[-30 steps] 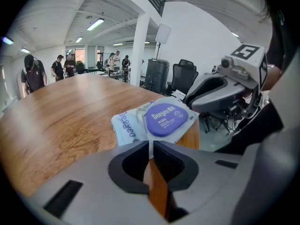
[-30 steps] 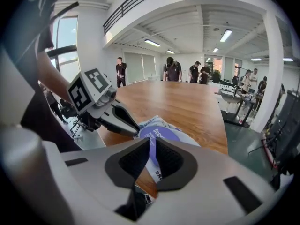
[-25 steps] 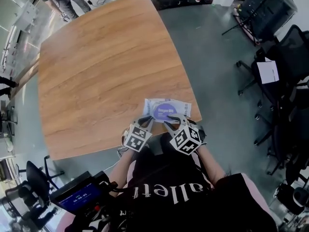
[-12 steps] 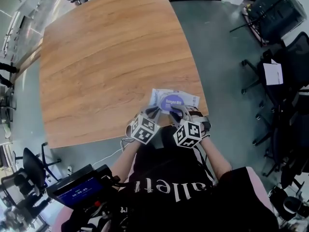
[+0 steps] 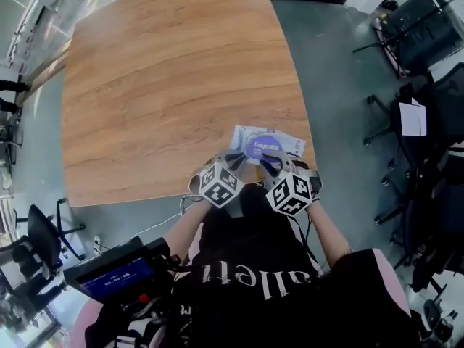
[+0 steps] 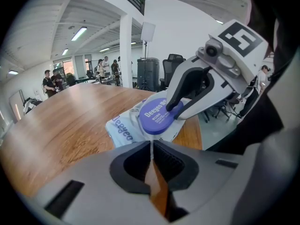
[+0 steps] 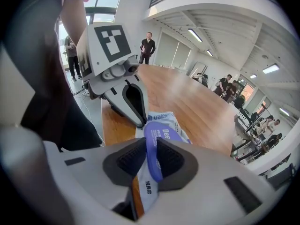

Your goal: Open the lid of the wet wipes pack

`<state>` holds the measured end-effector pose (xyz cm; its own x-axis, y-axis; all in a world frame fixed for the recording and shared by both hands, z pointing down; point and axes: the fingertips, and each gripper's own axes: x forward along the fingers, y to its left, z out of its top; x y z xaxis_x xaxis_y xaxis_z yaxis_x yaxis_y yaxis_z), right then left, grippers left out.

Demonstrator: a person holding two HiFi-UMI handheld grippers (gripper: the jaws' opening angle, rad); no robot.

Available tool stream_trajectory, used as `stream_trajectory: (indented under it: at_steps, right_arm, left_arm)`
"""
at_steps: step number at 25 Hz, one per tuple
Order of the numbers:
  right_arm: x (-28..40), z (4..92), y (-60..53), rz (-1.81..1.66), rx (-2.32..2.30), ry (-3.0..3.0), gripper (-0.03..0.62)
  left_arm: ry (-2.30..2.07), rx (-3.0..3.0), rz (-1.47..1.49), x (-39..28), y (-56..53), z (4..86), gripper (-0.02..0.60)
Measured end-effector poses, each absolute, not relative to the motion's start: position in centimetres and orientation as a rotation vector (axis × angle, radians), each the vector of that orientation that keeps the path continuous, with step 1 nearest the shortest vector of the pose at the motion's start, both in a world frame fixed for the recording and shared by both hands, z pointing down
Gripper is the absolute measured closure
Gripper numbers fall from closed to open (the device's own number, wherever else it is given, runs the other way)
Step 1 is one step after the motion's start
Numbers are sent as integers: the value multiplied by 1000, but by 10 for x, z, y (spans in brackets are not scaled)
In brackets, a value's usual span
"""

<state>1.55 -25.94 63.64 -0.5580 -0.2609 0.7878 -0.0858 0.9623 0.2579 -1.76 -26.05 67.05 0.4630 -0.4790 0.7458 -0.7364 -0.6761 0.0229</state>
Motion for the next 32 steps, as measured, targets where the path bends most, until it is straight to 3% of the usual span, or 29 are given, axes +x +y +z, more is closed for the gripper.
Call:
stream_trajectory:
  at_steps: [12,21,32]
  right_arm:
    - [7,619,-262,-258,242,-2232,543]
    - [-4,571,-327,-253,421,-2330,549]
    - [-9,607,-403,-97,508,-2242,548]
  left_arm:
    - [-1001,2395,1053,-20,-259,673,561]
    - [-1004,2395,1049,-24,-262,672,561]
    - [-1014,2379,1036,-29,-263,673,561]
